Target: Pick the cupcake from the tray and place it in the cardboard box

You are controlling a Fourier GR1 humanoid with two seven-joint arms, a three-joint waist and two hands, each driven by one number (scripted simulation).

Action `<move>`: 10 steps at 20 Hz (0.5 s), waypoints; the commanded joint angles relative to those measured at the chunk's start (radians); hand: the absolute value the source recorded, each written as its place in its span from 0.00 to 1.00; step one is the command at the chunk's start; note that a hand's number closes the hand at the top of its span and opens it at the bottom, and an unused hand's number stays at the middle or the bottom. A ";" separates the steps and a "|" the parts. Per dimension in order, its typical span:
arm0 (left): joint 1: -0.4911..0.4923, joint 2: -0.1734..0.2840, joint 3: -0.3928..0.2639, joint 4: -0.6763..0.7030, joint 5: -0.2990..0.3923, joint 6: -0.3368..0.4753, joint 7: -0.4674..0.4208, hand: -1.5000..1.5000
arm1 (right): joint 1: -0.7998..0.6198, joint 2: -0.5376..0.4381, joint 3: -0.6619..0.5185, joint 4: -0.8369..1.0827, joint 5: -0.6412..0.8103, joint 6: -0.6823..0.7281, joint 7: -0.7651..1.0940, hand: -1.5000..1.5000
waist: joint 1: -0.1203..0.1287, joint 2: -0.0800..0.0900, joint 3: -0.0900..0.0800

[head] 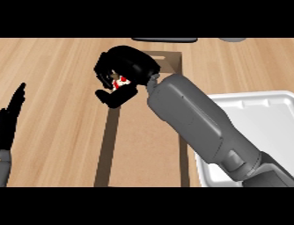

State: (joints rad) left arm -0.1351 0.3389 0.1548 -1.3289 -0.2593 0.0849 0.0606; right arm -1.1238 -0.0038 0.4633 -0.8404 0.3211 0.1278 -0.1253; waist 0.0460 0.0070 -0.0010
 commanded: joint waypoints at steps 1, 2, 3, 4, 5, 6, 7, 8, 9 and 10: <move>-0.058 0.010 0.007 0.046 0.005 -0.017 -0.004 0.50 | -0.008 0.004 0.103 0.088 -0.146 -0.051 0.063 0.00 | 0.017 0.006 -0.001; -0.013 -0.014 -0.016 0.005 -0.011 -0.001 -0.014 0.50 | -0.046 0.004 0.125 0.107 -0.176 -0.057 0.111 0.00 | 0.030 0.005 -0.001; -0.067 0.012 0.014 0.041 0.009 -0.019 0.008 0.50 | -0.013 0.004 0.161 0.103 -0.202 -0.077 0.069 0.00 | 0.014 0.004 0.000; -0.043 0.002 0.016 0.052 0.007 -0.008 -0.026 0.50 | 0.018 0.004 0.181 0.139 -0.192 -0.082 0.022 0.00 | 0.012 0.005 0.000; -0.038 0.003 -0.007 0.006 -0.001 -0.024 0.004 0.50 | -0.049 0.004 0.198 0.137 -0.265 -0.091 0.064 0.00 | 0.033 0.006 0.000; -0.007 0.010 0.010 0.002 0.001 -0.017 -0.016 0.50 | 0.001 0.004 0.223 0.087 -0.282 -0.105 0.065 0.00 | 0.010 0.000 0.000; -0.035 -0.018 -0.008 0.021 -0.021 0.010 0.002 0.50 | -0.050 0.004 0.172 0.180 -0.275 -0.083 -0.021 0.00 | 0.006 0.004 0.000; 0.032 -0.003 0.000 -0.063 0.006 -0.022 0.007 0.50 | -0.013 0.004 0.202 0.139 -0.290 -0.112 -0.033 0.00 | 0.010 0.000 0.001; -0.020 0.013 0.016 0.005 0.007 -0.026 -0.017 0.50 | -0.046 0.004 0.213 0.142 -0.339 -0.144 -0.021 0.00 | 0.019 0.005 0.000; -0.055 -0.008 0.005 0.053 -0.010 -0.006 -0.007 0.50 | -0.046 0.004 0.235 0.141 -0.349 -0.163 -0.039 0.00 | 0.011 0.006 0.000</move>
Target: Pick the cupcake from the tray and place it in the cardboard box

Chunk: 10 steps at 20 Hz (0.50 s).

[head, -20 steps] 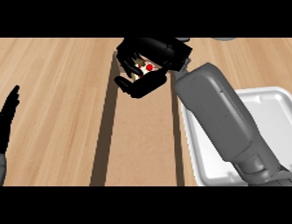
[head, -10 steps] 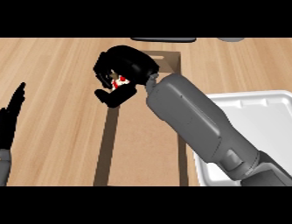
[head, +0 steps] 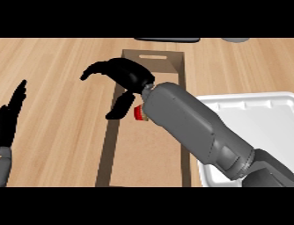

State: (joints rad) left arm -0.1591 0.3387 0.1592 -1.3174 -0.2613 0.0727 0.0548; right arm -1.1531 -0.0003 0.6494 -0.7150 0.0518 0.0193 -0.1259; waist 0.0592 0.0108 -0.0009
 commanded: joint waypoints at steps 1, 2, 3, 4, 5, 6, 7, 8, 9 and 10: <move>-0.023 -0.011 0.010 0.055 -0.003 0.012 -0.020 0.50 | -0.006 0.000 0.023 0.013 -0.100 -0.056 -0.073 0.00 | -0.005 0.002 0.000; 0.002 -0.029 -0.020 -0.007 -0.024 0.025 0.000 0.50 | 0.021 0.000 0.046 -0.020 -0.132 -0.115 -0.091 0.00 | 0.016 0.003 0.000; 0.046 0.016 0.017 -0.015 -0.003 -0.001 -0.016 0.50 | -0.008 0.000 -0.045 0.029 -0.113 -0.057 -0.141 0.00 | -0.012 -0.003 0.001; 0.041 0.009 0.005 -0.067 0.009 -0.019 0.009 0.50 | -0.006 0.000 -0.041 0.005 -0.147 -0.108 -0.137 0.00 | 0.000 -0.003 0.001; -0.026 -0.015 -0.005 0.025 -0.022 0.018 0.013 0.50 | -0.045 0.000 -0.064 0.021 -0.181 -0.111 -0.115 0.00 | -0.011 0.001 0.000; -0.019 0.012 0.023 0.009 0.017 -0.020 0.018 0.50 | -0.021 0.000 -0.106 0.041 -0.190 -0.077 -0.173 0.00 | -0.021 -0.001 0.001; -0.004 0.002 0.020 0.029 0.003 0.001 -0.030 0.50 | 0.004 0.000 -0.100 0.044 -0.221 -0.137 -0.186 0.00 | -0.009 0.003 0.000; 0.050 -0.012 0.008 -0.006 0.010 -0.009 -0.044 0.50 | -0.003 0.000 -0.108 0.034 -0.270 -0.136 -0.162 0.00 | 0.003 0.000 0.000; -0.003 0.010 0.036 0.048 0.010 0.000 -0.040 0.50 | -0.066 0.000 -0.202 0.113 -0.264 -0.077 -0.199 0.00 | -0.017 0.005 0.000; 0.019 0.012 0.036 0.004 0.003 0.008 -0.015 0.50 | -0.072 0.000 -0.207 0.098 -0.284 -0.061 -0.169 0.00 | -0.022 -0.003 0.001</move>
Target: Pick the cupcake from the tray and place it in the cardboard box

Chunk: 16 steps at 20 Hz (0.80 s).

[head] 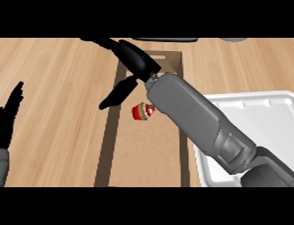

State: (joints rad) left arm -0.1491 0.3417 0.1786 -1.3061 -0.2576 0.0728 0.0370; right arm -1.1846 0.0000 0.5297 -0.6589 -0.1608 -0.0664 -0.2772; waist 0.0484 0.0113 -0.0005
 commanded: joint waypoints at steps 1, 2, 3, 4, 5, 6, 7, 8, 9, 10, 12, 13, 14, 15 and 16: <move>-0.002 0.012 -0.005 -0.038 -0.006 -0.013 0.032 0.50 | -0.040 0.000 -0.084 0.100 -0.090 0.030 -0.067 0.00 | 0.003 0.001 0.000; 0.011 -0.026 -0.010 -0.017 -0.023 0.030 0.028 0.50 | -0.030 -0.018 -0.133 0.092 -0.080 0.077 -0.078 0.00 | -0.022 -0.003 0.001; -0.014 0.002 0.007 0.029 -0.021 0.020 0.001 0.50 | -0.056 -0.085 -0.166 0.091 -0.108 0.149 -0.080 0.00 | -0.028 -0.002 0.000; 0.008 -0.012 -0.002 -0.033 -0.011 0.013 0.032 0.50 | -0.042 -0.052 -0.179 0.117 -0.108 0.146 -0.115 0.00 | -0.021 -0.004 0.001; -0.013 -0.002 0.013 -0.011 -0.006 0.010 0.032 0.50 | -0.047 -0.067 -0.188 0.149 -0.102 0.178 -0.123 0.00 | -0.024 -0.003 0.000; 0.023 -0.009 0.008 -0.011 -0.007 0.010 -0.008 0.50 | -0.058 -0.115 -0.212 0.169 -0.116 0.220 -0.127 0.00 | -0.021 -0.002 0.000; -0.010 0.031 0.035 0.018 0.013 -0.022 0.009 0.50 | -0.050 -0.165 -0.236 0.150 -0.138 0.247 -0.111 0.00 | -0.031 -0.004 0.000; 0.044 0.011 0.021 -0.008 -0.002 0.000 -0.041 0.50 | -0.036 -0.215 -0.241 0.185 -0.135 0.302 -0.142 0.00 | -0.022 -0.002 0.000; 0.012 0.001 0.006 -0.055 -0.003 -0.003 0.037 0.50 | -0.020 -0.213 -0.234 0.248 -0.100 0.270 -0.199 0.00 | -0.012 0.002 0.001; -0.002 -0.002 0.012 -0.016 0.001 -0.003 0.020 0.50 | -0.046 -0.259 -0.256 0.257 -0.112 0.307 -0.184 0.00 | -0.018 0.002 0.001; 0.005 -0.026 -0.011 -0.039 -0.011 0.006 0.032 0.50 | -0.073 -0.285 -0.277 0.325 -0.106 0.335 -0.211 0.00 | -0.005 0.006 0.001; 0.008 -0.006 -0.002 -0.045 -0.012 -0.005 0.043 0.50 | -0.062 -0.296 -0.282 0.341 -0.101 0.348 -0.226 0.00 | -0.007 0.004 0.001; -0.006 -0.043 -0.018 -0.041 -0.022 0.025 0.041 0.50 | -0.105 -0.295 -0.299 0.369 -0.104 0.346 -0.210 0.00 | -0.005 0.005 0.001; -0.013 0.004 0.021 -0.028 0.022 -0.025 0.017 0.50 | -0.081 -0.375 -0.295 0.379 -0.099 0.414 -0.252 0.00 | 0.003 0.012 0.001; 0.004 -0.017 -0.003 -0.042 -0.013 0.005 0.029 0.50 | -0.081 -0.399 -0.291 0.379 -0.088 0.447 -0.259 0.00 | -0.005 0.006 0.001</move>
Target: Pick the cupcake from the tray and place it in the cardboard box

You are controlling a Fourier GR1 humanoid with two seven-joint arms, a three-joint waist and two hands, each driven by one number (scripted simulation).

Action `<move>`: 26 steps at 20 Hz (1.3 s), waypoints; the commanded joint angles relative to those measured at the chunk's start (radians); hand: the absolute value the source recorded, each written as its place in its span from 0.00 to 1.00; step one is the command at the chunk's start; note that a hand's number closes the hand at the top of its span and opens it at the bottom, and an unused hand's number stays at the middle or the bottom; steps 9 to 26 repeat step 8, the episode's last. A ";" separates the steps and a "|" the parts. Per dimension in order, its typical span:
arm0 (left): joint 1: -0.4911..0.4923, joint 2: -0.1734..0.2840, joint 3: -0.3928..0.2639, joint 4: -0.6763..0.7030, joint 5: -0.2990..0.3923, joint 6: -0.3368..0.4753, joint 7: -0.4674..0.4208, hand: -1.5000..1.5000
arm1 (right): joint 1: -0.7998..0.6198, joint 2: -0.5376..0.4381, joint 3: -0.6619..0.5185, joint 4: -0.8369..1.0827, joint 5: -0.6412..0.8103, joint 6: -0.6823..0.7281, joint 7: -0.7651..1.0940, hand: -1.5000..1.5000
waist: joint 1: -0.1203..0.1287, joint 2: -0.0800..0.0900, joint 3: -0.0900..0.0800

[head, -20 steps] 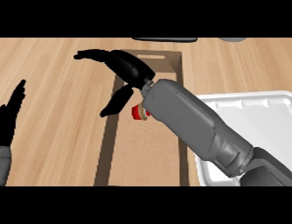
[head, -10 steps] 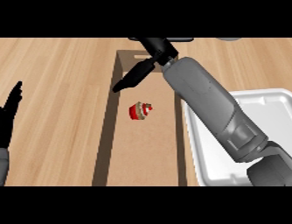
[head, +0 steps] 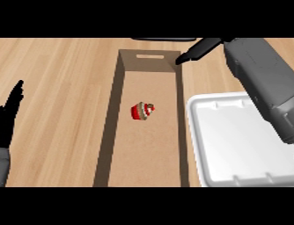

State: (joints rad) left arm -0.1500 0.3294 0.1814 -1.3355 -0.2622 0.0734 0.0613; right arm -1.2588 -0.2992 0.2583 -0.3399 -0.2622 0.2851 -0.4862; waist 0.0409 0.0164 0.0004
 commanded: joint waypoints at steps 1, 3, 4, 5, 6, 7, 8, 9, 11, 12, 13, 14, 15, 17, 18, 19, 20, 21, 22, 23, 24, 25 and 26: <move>-0.038 -0.011 -0.010 0.019 -0.018 0.014 0.012 0.50 | 0.005 -0.109 -0.018 0.084 0.025 0.109 -0.084 0.00 | 0.002 0.006 0.000; -0.072 0.026 0.007 0.034 -0.002 -0.020 0.019 0.50 | 0.008 -0.122 -0.017 0.118 0.044 0.111 -0.134 0.00 | 0.011 0.010 0.001; -0.040 0.027 0.014 0.025 0.015 -0.035 0.014 0.50 | 0.017 -0.208 -0.011 0.117 0.047 0.206 -0.142 0.00 | 0.014 0.012 0.001; 0.014 0.017 -0.007 -0.027 0.004 -0.036 0.007 0.50 | 0.025 -0.189 -0.006 0.138 0.061 0.197 -0.163 0.00 | 0.029 0.010 0.002; 0.018 -0.007 -0.011 -0.033 0.001 -0.014 -0.014 0.50 | 0.023 -0.189 0.006 0.142 0.080 0.201 -0.191 0.00 | 0.033 0.012 0.001; -0.029 0.007 -0.009 0.013 0.002 -0.029 -0.007 0.50 | 0.022 -0.233 0.019 0.145 0.097 0.225 -0.214 0.00 | 0.034 0.022 0.002; -0.055 -0.005 -0.024 -0.008 -0.021 -0.005 0.040 0.50 | 0.000 -0.233 0.030 0.151 0.114 0.232 -0.208 0.00 | 0.032 0.019 0.002; -0.055 -0.005 -0.024 -0.008 -0.021 -0.005 0.040 0.50 | 0.000 -0.233 0.030 0.151 0.114 0.232 -0.208 0.00 | 0.032 0.019 0.002; -0.055 -0.005 -0.024 -0.008 -0.021 -0.005 0.040 0.50 | 0.000 -0.233 0.030 0.151 0.114 0.232 -0.208 0.00 | 0.032 0.019 0.002; -0.055 -0.005 -0.024 -0.008 -0.021 -0.005 0.040 0.50 | 0.000 -0.233 0.030 0.151 0.114 0.232 -0.208 0.00 | 0.032 0.019 0.002; -0.055 -0.005 -0.024 -0.008 -0.021 -0.005 0.040 0.50 | 0.000 -0.233 0.030 0.151 0.114 0.232 -0.208 0.00 | 0.032 0.019 0.002; -0.055 -0.005 -0.024 -0.008 -0.021 -0.005 0.040 0.50 | 0.000 -0.233 0.030 0.151 0.114 0.232 -0.208 0.00 | 0.032 0.019 0.002; -0.055 -0.005 -0.024 -0.008 -0.021 -0.005 0.040 0.50 | 0.000 -0.233 0.030 0.151 0.114 0.232 -0.208 0.00 | 0.032 0.019 0.002; -0.055 -0.005 -0.024 -0.008 -0.021 -0.005 0.040 0.50 | 0.000 -0.233 0.030 0.151 0.114 0.232 -0.208 0.00 | 0.032 0.019 0.002; -0.055 -0.005 -0.024 -0.008 -0.021 -0.005 0.040 0.50 | 0.000 -0.233 0.030 0.151 0.114 0.232 -0.208 0.00 | 0.032 0.019 0.002; -0.055 -0.005 -0.024 -0.008 -0.021 -0.005 0.040 0.50 | 0.000 -0.233 0.030 0.151 0.114 0.232 -0.208 0.00 | 0.032 0.019 0.002; -0.055 -0.005 -0.024 -0.008 -0.021 -0.005 0.040 0.50 | 0.000 -0.233 0.030 0.151 0.114 0.232 -0.208 0.00 | 0.032 0.019 0.002; -0.055 -0.005 -0.024 -0.008 -0.021 -0.005 0.040 0.50 | 0.000 -0.233 0.030 0.151 0.114 0.232 -0.208 0.00 | 0.032 0.019 0.002; -0.055 -0.005 -0.024 -0.008 -0.021 -0.005 0.040 0.50 | 0.000 -0.233 0.030 0.151 0.114 0.232 -0.208 0.00 | 0.032 0.019 0.002; -0.055 -0.005 -0.024 -0.008 -0.021 -0.005 0.040 0.50 | 0.000 -0.233 0.030 0.151 0.114 0.232 -0.208 0.00 | 0.032 0.019 0.002; -0.055 -0.005 -0.024 -0.008 -0.021 -0.005 0.040 0.50 | 0.000 -0.233 0.030 0.151 0.114 0.232 -0.208 0.00 | 0.032 0.019 0.002; -0.055 -0.005 -0.024 -0.008 -0.021 -0.005 0.040 0.50 | 0.000 -0.233 0.030 0.151 0.114 0.232 -0.208 0.00 | 0.032 0.019 0.002; -0.055 -0.005 -0.024 -0.008 -0.021 -0.005 0.040 0.50 | 0.000 -0.233 0.030 0.151 0.114 0.232 -0.208 0.00 | 0.032 0.019 0.002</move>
